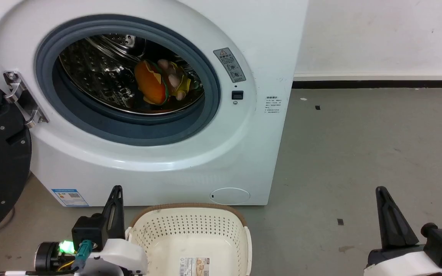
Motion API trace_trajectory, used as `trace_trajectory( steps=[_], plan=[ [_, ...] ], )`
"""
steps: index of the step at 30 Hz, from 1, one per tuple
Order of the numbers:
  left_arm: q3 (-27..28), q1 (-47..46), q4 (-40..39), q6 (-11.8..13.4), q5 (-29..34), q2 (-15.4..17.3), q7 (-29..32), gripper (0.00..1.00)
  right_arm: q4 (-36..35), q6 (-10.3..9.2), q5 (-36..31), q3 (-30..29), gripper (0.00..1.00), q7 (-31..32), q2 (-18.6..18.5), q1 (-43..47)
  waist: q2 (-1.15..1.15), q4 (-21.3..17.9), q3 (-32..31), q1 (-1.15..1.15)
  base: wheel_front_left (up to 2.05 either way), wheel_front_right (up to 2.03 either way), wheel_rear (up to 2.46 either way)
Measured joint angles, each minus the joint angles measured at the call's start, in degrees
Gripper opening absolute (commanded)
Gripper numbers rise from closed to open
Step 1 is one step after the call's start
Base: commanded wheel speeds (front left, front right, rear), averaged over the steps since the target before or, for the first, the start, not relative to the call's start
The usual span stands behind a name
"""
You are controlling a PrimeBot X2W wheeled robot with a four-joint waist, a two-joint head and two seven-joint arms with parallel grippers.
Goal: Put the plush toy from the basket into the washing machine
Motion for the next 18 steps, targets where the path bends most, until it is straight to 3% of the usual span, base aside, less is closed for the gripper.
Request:
trace_trajectory(
  steps=[18],
  plan=[
    [0.29,0.49,-1.83,-0.85,0.40,-0.52,2.05,0.00,0.15,0.00,-1.46,0.55,0.00,2.00,0.00,-0.40,0.00,-0.03,-0.30,0.01,0.00,0.00,0.00]
  ],
)
